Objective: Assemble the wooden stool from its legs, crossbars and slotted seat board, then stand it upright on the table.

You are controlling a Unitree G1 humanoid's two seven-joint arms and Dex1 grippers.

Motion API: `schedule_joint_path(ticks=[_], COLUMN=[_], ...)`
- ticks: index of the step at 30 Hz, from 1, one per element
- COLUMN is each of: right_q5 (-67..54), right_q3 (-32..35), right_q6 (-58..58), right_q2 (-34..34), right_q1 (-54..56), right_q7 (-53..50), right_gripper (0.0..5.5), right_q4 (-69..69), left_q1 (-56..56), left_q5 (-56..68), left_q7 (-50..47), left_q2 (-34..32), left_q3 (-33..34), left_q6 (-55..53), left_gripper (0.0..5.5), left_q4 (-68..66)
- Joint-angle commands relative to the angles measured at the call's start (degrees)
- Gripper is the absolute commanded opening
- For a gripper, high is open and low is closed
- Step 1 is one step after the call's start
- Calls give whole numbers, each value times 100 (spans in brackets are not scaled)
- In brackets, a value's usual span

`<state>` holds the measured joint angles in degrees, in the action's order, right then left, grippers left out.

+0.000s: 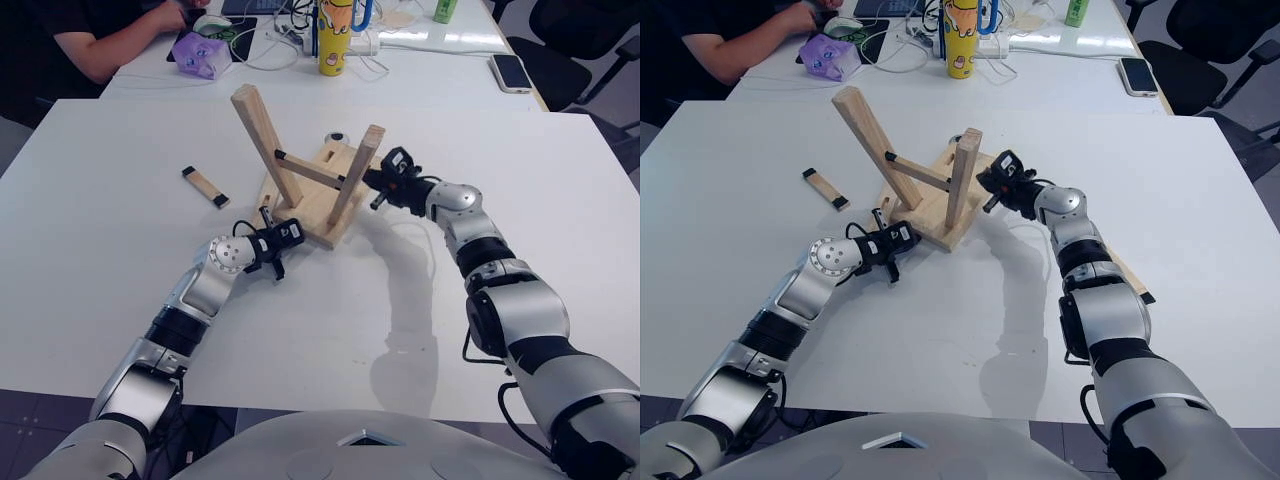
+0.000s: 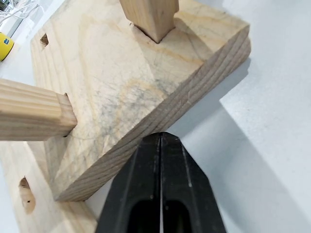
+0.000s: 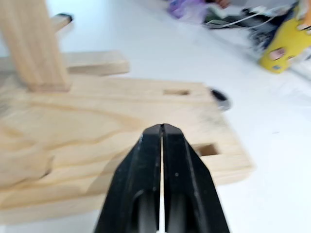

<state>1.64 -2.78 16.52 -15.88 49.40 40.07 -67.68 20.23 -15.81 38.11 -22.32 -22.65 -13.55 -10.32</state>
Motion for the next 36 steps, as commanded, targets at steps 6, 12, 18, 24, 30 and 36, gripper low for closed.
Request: schedule_joint_path(ticks=[6,12,18,24,30,36], right_q5=[-172,-342,-398,-421,142,496], right_q3=[-4,43,-64,-221,-389,-336], right_q6=[136,78,-38,-132,60,305], right_q2=[151,161,181,259,-26,-123], right_q1=[-107,-253,-421,-562,-320,153], right_q7=[1633,2348,2822,2917,1802,435], right_gripper=[0,0,0,0,0,0], right_q4=[-9,194,546,852,343,-157], left_q1=[340,364,402,392,384,298], left_q5=[-222,-241,-235,-221,-234,-235], left_q7=[-533,-578,-621,-609,-612,-530], left_q2=[47,5,-25,-62,-36,56], left_q3=[227,285,374,447,436,346], left_q6=[-63,-39,-40,-28,-25,-22], left_gripper=[1,1,1,1,1,1], left_q4=[-166,-251,-295,-334,-336,-252])
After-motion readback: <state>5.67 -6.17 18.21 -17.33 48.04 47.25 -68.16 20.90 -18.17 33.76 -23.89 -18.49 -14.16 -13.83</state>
